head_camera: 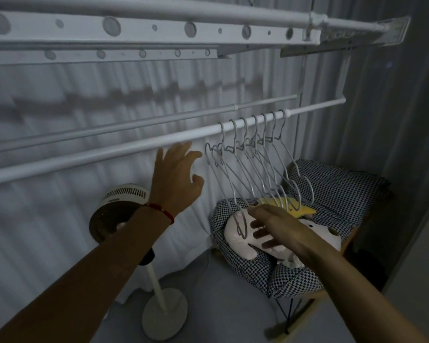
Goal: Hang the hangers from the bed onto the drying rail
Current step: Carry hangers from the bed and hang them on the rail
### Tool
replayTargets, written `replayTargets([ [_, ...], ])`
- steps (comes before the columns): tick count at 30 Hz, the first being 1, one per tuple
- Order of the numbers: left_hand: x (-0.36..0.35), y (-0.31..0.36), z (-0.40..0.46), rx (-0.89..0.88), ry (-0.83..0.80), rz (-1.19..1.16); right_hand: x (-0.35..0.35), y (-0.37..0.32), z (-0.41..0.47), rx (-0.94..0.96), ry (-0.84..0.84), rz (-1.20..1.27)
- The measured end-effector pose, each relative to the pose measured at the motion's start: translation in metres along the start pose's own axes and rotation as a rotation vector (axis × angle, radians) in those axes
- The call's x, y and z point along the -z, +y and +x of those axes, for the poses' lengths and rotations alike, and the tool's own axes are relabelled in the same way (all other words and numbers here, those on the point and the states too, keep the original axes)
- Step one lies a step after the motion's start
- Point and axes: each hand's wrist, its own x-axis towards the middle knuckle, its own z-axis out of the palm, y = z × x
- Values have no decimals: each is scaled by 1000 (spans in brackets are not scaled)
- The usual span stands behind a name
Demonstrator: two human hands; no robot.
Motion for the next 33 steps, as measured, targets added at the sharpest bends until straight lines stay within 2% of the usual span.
replayTargets([
  [5, -17, 59, -45, 94, -89, -467, 4, 13, -9, 193, 108, 81],
  [10, -23, 100, -82, 91, -214, -678, -4, 44, -44, 205, 235, 132],
  [13, -33, 126, -99, 29, -308, -776, -7, 73, -82, 187, 381, 78],
  [18, -46, 196, -155, -121, -461, -902, -2, 130, -174, 19, 621, 19],
  [23, -40, 277, -224, -291, -696, -982, 11, 183, -281, -157, 840, -33],
  [29, 14, 396, -336, -614, -962, -943, 13, 272, -452, -363, 1146, 55],
  [33, 57, 496, -445, -834, -1104, -889, -5, 349, -593, -566, 1319, 151],
])
